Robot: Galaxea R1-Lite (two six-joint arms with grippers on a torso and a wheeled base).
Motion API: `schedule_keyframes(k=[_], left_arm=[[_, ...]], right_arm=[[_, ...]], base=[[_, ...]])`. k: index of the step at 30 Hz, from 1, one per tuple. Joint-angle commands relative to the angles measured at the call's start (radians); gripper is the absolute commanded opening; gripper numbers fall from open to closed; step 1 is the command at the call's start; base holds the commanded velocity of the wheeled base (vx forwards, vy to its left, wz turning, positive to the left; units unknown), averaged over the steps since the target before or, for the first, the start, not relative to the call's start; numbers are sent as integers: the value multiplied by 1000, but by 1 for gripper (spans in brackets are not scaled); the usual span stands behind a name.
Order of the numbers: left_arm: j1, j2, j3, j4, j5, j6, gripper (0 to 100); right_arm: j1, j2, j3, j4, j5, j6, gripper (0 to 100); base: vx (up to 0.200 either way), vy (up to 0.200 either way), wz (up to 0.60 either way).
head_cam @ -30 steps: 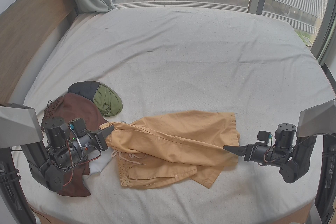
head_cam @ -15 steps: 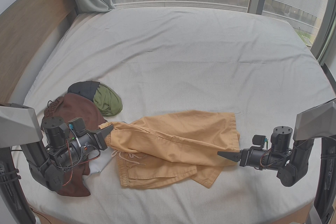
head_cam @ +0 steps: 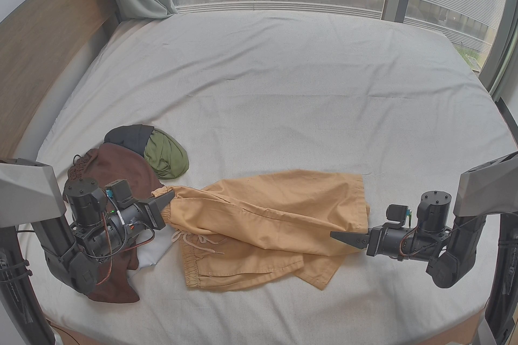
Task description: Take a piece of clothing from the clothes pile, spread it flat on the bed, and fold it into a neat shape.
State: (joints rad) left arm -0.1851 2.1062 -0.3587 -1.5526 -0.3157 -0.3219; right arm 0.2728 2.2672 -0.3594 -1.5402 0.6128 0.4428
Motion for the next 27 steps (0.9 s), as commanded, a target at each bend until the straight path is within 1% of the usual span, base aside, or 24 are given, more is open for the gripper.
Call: schedule_keyframes(k=[1,21,22,27], left_arm=[[1,2,-5,-3,0,0,0],[1,2,-8,-3,1,0,0],[1,2,-8,-3,0,0,0],[1,2,-8,-3,1,0,0]], right_arm=[[-7,48,-27,-1,1,-1,100],[-1,101,-55,-3,1,-4,100],[-1,101,-56,-3,1,-4,0],[-6,101,-62,-3,-1,-7,0]], base=[[0,0,0],[0,0,0],[0,0,0],[0,0,0]])
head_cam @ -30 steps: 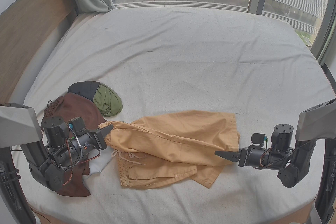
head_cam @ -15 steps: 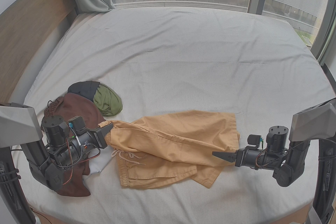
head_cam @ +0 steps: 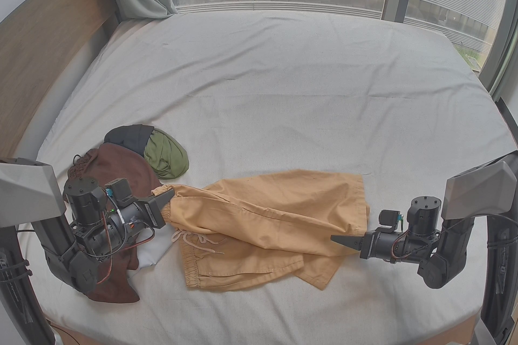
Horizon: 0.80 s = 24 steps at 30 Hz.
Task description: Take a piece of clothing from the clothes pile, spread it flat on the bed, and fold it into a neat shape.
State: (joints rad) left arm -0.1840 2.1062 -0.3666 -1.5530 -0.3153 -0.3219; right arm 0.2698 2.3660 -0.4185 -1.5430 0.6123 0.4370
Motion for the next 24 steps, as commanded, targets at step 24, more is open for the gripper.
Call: schedule_keyframes(k=[24], left_arm=[[26,-63,-18,-2,-61,12,0]], right_arm=[[3,-208,-2,-2,0,0,0]], base=[[0,0,0]])
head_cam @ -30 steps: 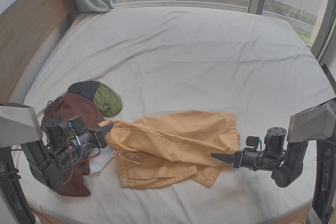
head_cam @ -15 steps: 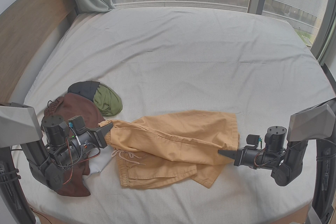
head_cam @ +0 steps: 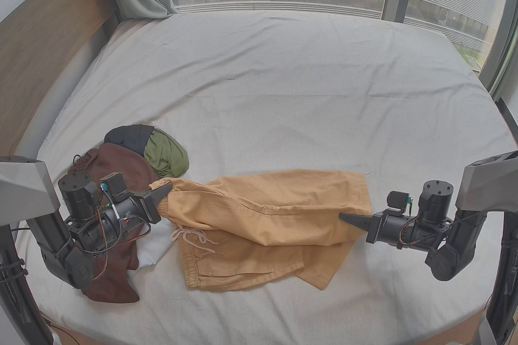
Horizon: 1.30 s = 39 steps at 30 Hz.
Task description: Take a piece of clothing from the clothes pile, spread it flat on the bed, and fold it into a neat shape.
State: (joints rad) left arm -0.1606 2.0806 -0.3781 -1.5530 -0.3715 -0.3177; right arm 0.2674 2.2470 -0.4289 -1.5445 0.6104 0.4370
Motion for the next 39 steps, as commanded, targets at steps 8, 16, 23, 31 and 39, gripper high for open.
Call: schedule_keyframes(k=[8,16,23,31,39], left_arm=[[-3,-109,-10,-1,-44,14,0],[-3,-122,-39,-2,-76,37,0],[-7,-117,-70,-1,-76,83,0],[1,-120,-88,-2,-76,84,0],[1,-136,-119,-2,-76,83,0]], right_arm=[[24,-214,27,3,0,0,0],[30,-268,25,3,0,-1,0],[30,-323,25,4,-1,0,0],[32,-360,25,4,-1,0,0],[30,-406,29,6,-1,11,0]], base=[[0,0,0],[0,0,0],[0,0,0],[0,0,0],[0,0,0]])
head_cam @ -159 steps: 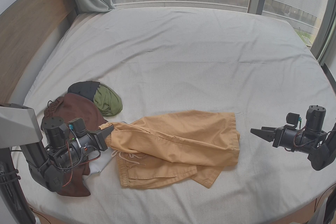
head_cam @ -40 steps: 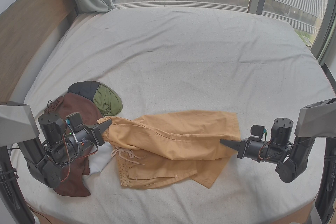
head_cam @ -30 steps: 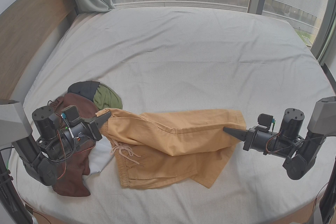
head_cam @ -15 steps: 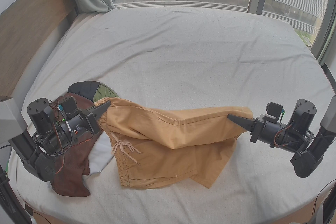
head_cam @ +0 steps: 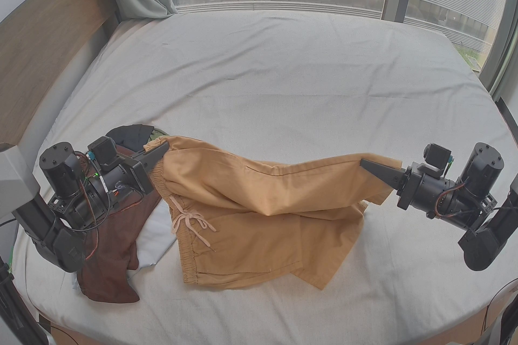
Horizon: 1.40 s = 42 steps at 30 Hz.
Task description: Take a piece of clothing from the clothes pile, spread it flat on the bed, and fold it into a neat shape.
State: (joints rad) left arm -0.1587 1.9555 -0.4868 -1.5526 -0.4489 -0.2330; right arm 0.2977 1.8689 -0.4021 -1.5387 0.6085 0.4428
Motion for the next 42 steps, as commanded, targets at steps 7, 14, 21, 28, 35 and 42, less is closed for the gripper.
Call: schedule_keyframes(k=[7,14,21,28,35,42], left_arm=[[1,-23,-24,-3,-1,-3,0],[8,-21,-24,-3,-1,-3,0],[28,-15,-30,-3,-1,-3,0],[30,-15,-30,-3,-1,-3,0],[36,-18,-32,-3,-1,-3,0],[38,-15,-38,-3,-1,-3,0]], right_arm=[[-6,-56,-9,-1,-38,116,0],[-22,-51,-18,0,-41,125,0],[-46,-51,-21,0,-41,125,0],[-69,-42,-29,0,-42,123,0],[-83,-28,-30,-1,-42,123,0],[-106,-19,-41,-1,-42,122,0]], base=[[0,0,0],[0,0,0],[0,0,0],[0,0,0],[0,0,0],[0,0,0]])
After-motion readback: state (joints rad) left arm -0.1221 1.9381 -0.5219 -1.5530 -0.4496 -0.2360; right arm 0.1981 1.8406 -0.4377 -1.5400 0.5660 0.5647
